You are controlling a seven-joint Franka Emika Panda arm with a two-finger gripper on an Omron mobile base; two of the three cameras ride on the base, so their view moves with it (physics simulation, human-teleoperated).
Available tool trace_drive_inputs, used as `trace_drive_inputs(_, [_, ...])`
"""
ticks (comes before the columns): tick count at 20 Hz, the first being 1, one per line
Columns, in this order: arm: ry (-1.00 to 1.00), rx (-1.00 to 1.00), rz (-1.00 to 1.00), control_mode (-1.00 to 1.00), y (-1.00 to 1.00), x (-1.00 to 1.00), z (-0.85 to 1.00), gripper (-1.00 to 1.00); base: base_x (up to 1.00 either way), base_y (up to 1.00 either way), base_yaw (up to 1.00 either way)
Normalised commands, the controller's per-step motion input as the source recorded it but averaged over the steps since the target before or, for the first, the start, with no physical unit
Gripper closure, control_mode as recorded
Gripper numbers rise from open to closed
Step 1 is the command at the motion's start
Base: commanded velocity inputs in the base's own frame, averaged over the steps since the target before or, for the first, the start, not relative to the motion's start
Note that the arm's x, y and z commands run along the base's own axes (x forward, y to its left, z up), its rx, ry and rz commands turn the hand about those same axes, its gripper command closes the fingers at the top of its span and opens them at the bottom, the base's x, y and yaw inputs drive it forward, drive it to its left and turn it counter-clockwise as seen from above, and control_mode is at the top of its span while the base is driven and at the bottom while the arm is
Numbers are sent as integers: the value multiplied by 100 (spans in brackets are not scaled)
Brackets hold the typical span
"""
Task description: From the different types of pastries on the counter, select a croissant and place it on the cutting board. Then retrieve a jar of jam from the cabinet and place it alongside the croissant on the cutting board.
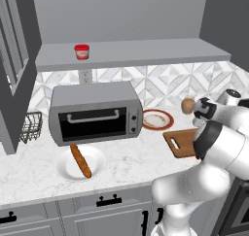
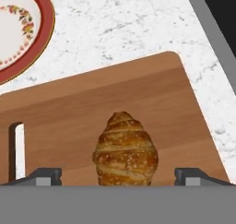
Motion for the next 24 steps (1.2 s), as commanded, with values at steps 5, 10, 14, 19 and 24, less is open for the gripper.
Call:
trace_drive_inputs(5, [-4,-10,4,-100,36,-2,68,-100,0,0,0])
trace_drive_inputs(10, [-2,-8,8,-100,75,0,73,-100,0,0,0])
trace_drive_inputs(14, [0,-3,2,-100,77,-7,54,-100,0,0,0])
trace_drive_inputs(19, [0,0,0,-100,63,-18,48,-100,0,0,0])
trace_drive_inputs(24, [0,0,0,-100,53,-17,82,-100,0,0,0])
